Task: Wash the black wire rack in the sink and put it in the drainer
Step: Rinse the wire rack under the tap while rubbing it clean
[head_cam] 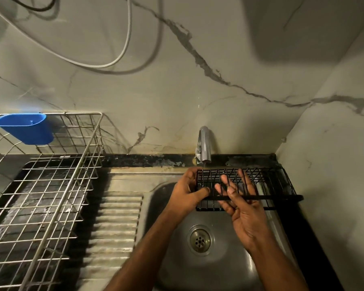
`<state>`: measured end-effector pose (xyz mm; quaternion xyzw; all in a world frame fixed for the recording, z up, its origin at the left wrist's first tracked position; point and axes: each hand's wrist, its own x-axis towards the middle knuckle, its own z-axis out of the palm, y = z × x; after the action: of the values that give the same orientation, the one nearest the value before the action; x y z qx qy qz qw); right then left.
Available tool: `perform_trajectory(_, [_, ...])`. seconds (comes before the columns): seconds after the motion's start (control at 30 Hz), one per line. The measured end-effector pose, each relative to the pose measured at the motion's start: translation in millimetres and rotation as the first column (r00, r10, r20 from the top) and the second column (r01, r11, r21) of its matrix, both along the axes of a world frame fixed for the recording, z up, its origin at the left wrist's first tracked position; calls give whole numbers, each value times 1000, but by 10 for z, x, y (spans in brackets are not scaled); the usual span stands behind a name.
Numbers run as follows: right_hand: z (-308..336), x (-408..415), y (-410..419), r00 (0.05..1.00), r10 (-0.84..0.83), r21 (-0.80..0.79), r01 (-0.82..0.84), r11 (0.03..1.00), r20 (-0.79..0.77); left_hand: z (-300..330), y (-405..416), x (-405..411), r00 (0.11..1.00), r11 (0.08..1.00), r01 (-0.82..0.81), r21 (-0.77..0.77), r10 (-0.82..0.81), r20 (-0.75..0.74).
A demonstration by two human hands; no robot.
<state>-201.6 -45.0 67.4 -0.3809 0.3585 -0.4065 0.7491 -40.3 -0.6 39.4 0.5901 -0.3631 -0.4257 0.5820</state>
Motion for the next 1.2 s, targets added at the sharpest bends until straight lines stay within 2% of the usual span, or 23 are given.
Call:
perform_trajectory(0.3, [-34, -129, -104, 1000, -16, 14, 15, 1000, 15, -47, -140, -112, 998, 998, 36, 41, -34, -59])
perform_trajectory(0.87, [-147, 402, 3, 988, 123, 91, -132, 987, 92, -86, 177, 350, 986, 980, -141, 141, 152, -69])
perform_trajectory(1.2, [-129, 321, -65, 999, 40, 89, -40, 995, 9, -4, 67, 238, 992, 979, -121, 163, 124, -12])
